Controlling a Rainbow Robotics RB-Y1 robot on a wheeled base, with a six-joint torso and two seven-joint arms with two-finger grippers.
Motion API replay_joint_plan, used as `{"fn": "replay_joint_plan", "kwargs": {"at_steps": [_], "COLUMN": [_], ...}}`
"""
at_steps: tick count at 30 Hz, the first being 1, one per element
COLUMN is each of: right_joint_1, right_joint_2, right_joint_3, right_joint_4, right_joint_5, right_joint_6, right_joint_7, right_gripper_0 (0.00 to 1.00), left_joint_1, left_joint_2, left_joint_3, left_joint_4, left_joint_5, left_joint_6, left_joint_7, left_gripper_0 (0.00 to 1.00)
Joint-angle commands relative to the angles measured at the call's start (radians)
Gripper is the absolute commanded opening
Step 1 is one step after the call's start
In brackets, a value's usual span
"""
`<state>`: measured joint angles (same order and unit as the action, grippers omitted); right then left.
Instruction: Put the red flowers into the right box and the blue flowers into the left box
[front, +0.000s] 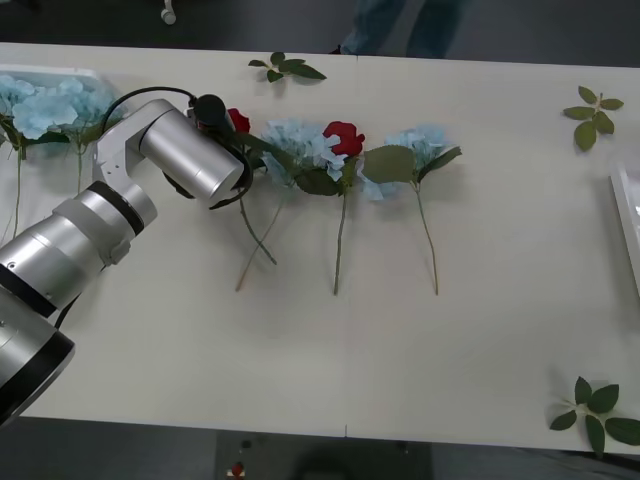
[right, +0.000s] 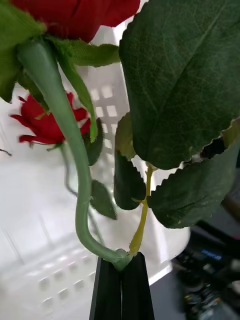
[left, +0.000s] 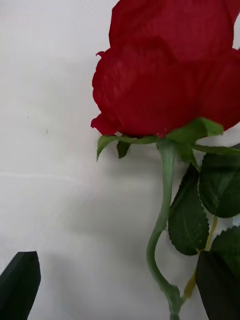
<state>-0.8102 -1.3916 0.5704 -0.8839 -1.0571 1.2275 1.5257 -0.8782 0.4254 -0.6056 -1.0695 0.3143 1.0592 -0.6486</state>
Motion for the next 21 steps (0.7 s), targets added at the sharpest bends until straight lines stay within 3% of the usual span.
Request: {"fn": "replay_joint_plan", "kwargs": {"at_steps": [1,14,15,19,21], "right_joint_1": [0.057,0.112,0.112,0.112,0.111], "right_joint_2": [-0.02,0.02,0.02,0.02,0.02], "right_joint_3": [-0.017,-0.058,-0.058,-0.058,-0.063], "right_joint_4": [0.0,0.017,0.014,0.0,-0.004], "right_joint_5": [0.083,0.161,0.161,0.177,0.18], "right_joint_6": [-0.059,-0.129,-0.134,-0.151,-0.154], "right_joint_7": [0.044,0.042,0.044,0.056,0.057], "right_gripper_0": [0.0,0.0,0.03,0.59,0.67], "left_joint_1": [-0.041,-0.039,-0.039,-0.041,-0.041], "left_joint_2": [-0.004,-0.004,-0.004,-0.004,-0.004], "left_joint_3": [0.015,-0.046,-0.052,-0.085,-0.094], "left_joint_4": [-0.013,-0.015,-0.015,-0.018,-0.023], "left_joint_5": [-0.009,0.038,0.046,0.058,0.06], "left_joint_6": [-0.008,-0.038,-0.044,-0.062,-0.062], "left_joint_7": [0.02,0.03,0.032,0.041,0.044], "left_gripper_0": [0.89,0.9,0.9,0.9,0.89]}}
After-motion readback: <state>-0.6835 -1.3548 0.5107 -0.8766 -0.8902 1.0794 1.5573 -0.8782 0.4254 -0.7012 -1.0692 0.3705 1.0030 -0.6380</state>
